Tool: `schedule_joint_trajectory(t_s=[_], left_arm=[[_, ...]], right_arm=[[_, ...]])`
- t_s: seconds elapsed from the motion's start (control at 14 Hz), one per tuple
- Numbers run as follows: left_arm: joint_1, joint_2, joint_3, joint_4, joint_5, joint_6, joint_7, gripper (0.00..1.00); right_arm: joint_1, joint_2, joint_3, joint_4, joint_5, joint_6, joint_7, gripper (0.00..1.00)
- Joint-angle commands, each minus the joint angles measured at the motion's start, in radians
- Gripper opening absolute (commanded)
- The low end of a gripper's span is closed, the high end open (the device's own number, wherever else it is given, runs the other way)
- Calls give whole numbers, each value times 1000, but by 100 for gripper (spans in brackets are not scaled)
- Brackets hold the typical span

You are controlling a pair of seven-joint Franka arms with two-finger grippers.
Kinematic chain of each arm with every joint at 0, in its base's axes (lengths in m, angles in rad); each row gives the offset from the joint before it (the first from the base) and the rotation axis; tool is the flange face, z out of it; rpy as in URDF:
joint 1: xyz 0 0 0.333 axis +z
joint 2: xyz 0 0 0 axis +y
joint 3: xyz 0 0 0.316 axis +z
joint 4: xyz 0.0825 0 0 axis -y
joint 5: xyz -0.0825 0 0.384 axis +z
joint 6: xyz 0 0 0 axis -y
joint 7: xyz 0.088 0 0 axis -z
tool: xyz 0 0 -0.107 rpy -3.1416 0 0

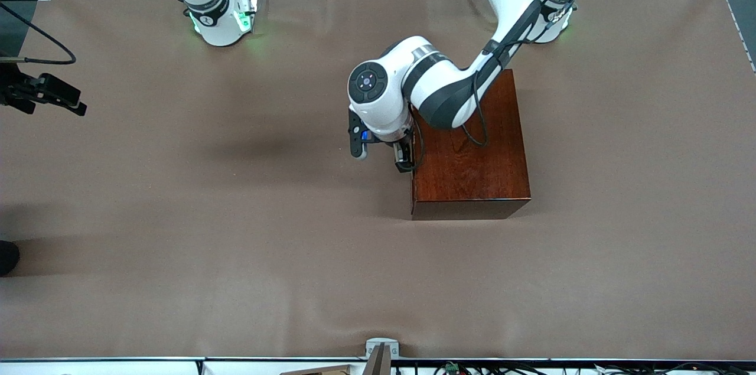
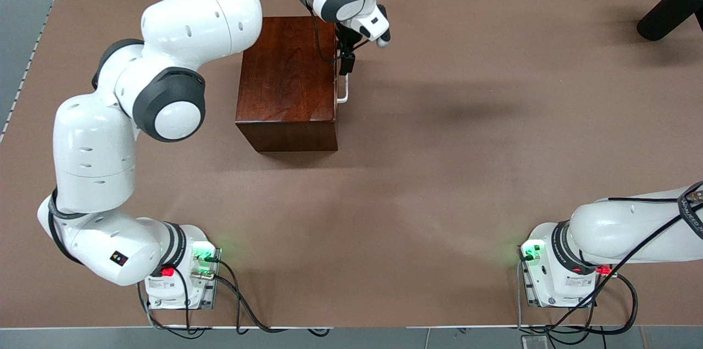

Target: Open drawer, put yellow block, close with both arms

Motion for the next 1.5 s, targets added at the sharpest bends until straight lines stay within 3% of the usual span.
schedule_joint_trajectory(t_s=[0.0,0.28,0.57,0.93,1.14,1.42], left_arm=[[-6,-123,-9,-16,27,9,-227,100],[63,-276,10,-22,-81,-39,-326,100],[306,-397,6,-26,-131,-176,-317,100],[554,-451,-3,-26,-161,-236,-313,100],[571,-502,9,-35,-160,-332,-332,100],[658,-519,10,-40,-178,-333,-407,100]], right_arm=[[22,-3,-1,3,-3,4,31,100],[16,-2,-2,6,0,4,32,100],[10,1,-6,21,1,4,32,100],[11,1,-6,20,1,2,32,100],[11,1,-6,20,1,2,32,100],[13,3,-6,20,1,1,32,100]])
